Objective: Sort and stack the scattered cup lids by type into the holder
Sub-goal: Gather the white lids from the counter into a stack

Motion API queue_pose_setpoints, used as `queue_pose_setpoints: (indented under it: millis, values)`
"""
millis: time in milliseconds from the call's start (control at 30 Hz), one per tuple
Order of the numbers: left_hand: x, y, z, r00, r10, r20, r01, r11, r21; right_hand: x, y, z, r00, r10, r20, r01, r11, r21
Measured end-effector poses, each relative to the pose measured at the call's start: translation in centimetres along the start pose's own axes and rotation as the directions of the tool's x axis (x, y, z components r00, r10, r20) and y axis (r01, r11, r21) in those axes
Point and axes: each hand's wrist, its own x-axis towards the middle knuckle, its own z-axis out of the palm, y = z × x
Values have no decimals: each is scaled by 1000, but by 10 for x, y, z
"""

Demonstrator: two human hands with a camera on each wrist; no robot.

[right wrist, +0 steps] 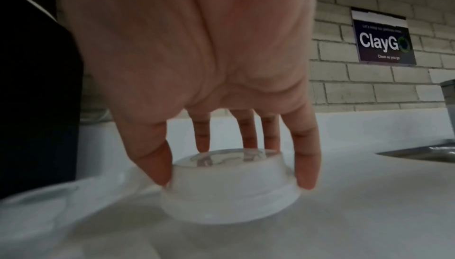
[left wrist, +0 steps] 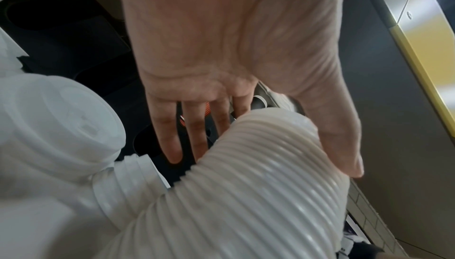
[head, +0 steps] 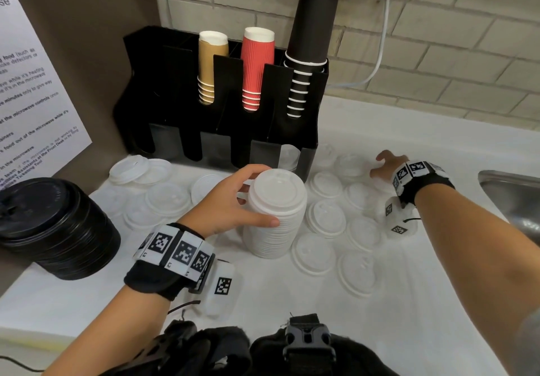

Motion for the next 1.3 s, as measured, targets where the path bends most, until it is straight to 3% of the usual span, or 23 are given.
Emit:
queue_pose_setpoints:
  millis: [167, 300, 400, 500, 567, 633, 800, 1033, 1300]
  values:
    - [0, -1, 2, 1000, 10, 8, -10, 1000, -19, -25, -16, -28, 993, -9, -117, 21, 994, 103]
    - [-2, -2, 4, 1000, 27, 3, -26, 999, -47, -64, -34, -46, 951, -263, -165, 300, 915, 270]
    - [-3, -3, 7, 999, 31, -18, -32, 997, -63, -108, -52, -49, 822, -534, -198, 562, 703, 435]
    - [-4, -6, 11, 999, 22, -45, -25, 997, -74, -149, -68, -46, 616, -769, -169, 724, 468, 507]
    - [-4, -9, 12, 998, 9, -57, -15, 994, -112, -167, -78, -40, 501, -856, -129, 786, 388, 482]
    - [-3, -11, 13, 998, 2, -60, -10, 991, -131, -176, -88, -34, 458, -885, -89, 814, 377, 441]
    - [-4, -10, 15, 997, -3, -75, -8, 990, -143, -182, -100, -23, 406, -914, -12, 849, 372, 375]
    - [-3, -9, 15, 996, -7, -88, -6, 990, -142, -184, -102, -19, 364, -931, -17, 890, 343, 300]
    - [0, -11, 13, 998, 12, -69, -20, 993, -119, -185, -99, -18, 376, -926, -38, 882, 345, 320]
